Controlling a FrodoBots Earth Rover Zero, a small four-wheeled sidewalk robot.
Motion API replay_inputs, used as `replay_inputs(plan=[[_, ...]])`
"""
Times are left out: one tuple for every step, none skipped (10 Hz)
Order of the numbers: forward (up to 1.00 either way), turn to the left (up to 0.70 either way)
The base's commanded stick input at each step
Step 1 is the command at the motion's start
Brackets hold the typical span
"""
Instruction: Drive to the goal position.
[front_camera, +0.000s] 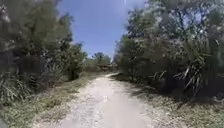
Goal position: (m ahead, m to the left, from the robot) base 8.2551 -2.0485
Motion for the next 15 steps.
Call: replay_inputs(plan=[[0.5, 0.0], [0.5, 0.0], [0.5, 0.0], [0.5, 0.0], [0.5, 0.0], [0.5, 0.0], [0.5, 0.0], [0.5, 0.0], [0.5, 0.0], [0.5, 0.0], [0.5, 0.06], [0.5, 0.22], [0.5, 0.38], [0.5, 0.22], [0.5, 0.02]])
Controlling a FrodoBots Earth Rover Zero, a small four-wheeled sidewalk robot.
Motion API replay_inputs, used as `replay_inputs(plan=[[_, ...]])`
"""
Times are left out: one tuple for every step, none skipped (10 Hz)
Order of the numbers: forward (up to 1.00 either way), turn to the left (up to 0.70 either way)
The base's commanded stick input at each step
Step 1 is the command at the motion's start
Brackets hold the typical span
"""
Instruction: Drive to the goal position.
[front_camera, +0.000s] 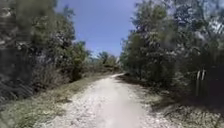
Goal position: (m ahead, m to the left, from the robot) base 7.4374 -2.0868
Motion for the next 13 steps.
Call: replay_inputs(plan=[[0.5, 0.0], [0.5, 0.0], [0.5, 0.0], [0.5, 0.0], [0.5, 0.0], [0.5, 0.0], [0.5, 0.0], [0.5, 0.0], [0.5, 0.0], [0.5, 0.0], [0.5, 0.0], [0.5, 0.0], [0.5, 0.0]])
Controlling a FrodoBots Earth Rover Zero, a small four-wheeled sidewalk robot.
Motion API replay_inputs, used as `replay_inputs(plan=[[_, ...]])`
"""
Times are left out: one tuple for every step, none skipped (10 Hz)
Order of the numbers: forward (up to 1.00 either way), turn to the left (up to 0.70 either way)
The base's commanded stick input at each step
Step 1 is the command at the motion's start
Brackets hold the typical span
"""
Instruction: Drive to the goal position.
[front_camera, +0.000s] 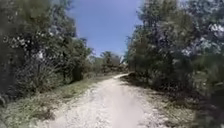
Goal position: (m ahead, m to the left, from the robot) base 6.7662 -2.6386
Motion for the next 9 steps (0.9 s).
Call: replay_inputs(plan=[[0.5, 0.0], [0.5, 0.0], [0.5, 0.0], [0.5, 0.0], [0.5, 0.0], [0.5, 0.16], [0.5, 0.5], [0.5, 0.38], [0.5, 0.2]])
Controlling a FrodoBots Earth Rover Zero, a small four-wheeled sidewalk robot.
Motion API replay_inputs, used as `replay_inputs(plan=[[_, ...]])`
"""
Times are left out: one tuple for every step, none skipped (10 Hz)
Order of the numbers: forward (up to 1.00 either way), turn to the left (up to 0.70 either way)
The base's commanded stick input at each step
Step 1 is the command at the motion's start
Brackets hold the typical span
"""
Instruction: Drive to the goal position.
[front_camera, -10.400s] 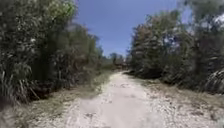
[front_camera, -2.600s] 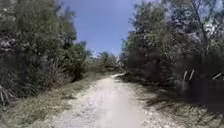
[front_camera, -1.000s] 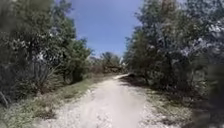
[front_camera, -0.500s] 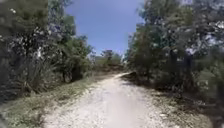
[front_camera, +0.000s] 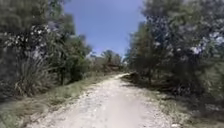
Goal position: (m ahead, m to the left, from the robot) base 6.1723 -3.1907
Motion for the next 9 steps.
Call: replay_inputs(plan=[[0.5, 0.02], [0.5, 0.0], [0.5, 0.0], [0.5, 0.0], [0.5, 0.0], [0.5, 0.0], [0.5, 0.0], [0.5, 0.03], [0.5, 0.05]])
